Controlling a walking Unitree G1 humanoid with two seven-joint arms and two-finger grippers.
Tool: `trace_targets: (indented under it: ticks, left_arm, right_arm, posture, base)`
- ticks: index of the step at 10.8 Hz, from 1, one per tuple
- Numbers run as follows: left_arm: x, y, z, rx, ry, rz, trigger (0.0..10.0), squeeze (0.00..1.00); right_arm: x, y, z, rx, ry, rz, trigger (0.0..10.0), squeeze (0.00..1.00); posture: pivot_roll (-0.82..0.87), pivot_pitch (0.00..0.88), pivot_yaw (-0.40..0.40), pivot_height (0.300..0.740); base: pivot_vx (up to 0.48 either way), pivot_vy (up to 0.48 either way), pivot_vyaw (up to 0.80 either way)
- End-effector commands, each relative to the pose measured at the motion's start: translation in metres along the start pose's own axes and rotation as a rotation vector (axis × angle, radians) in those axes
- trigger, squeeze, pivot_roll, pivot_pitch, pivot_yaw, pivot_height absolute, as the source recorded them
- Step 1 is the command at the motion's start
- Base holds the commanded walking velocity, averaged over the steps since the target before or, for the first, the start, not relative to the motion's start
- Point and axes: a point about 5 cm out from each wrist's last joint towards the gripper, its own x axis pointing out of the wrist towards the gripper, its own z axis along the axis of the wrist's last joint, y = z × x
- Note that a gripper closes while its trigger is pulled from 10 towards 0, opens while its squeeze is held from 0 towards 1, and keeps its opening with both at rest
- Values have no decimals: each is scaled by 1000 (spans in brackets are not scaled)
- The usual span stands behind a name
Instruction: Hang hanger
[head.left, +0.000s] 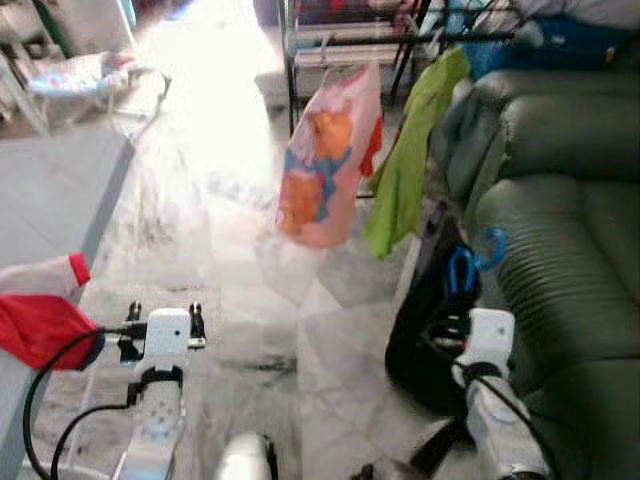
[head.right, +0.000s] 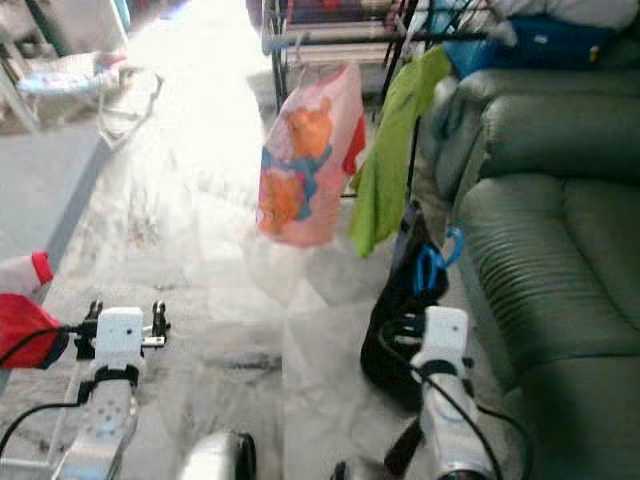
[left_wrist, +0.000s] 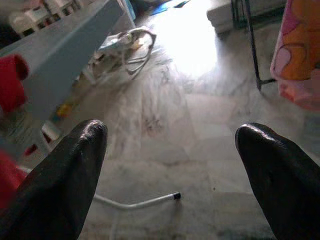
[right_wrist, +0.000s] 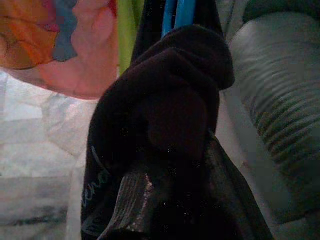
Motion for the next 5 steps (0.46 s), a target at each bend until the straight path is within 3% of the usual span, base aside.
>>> trace_targets:
  ticks: [1, 4, 5]
  left_arm:
    - [3, -1, 10, 5, -33, -19, 10000, 0]
    - [5, -7, 20, -24, -56, -37, 10000, 0]
    - [5, -8, 22, -42, -52, -31, 10000, 0]
  right_arm:
    - [7, 2, 26, -6, -113, 8, 10000, 0]
    - [9, -7, 35, -28, -126, -9, 10000, 0]
    - [9, -11, 37, -31, -128, -11, 10000, 0]
  posture:
    - [-22, 105, -22, 740]
    - [-37, 119, -33, 740]
    - [-39, 125, -37, 740]
  base:
    - [0, 0, 0]
    - [0, 0, 0]
    - [0, -270, 0]
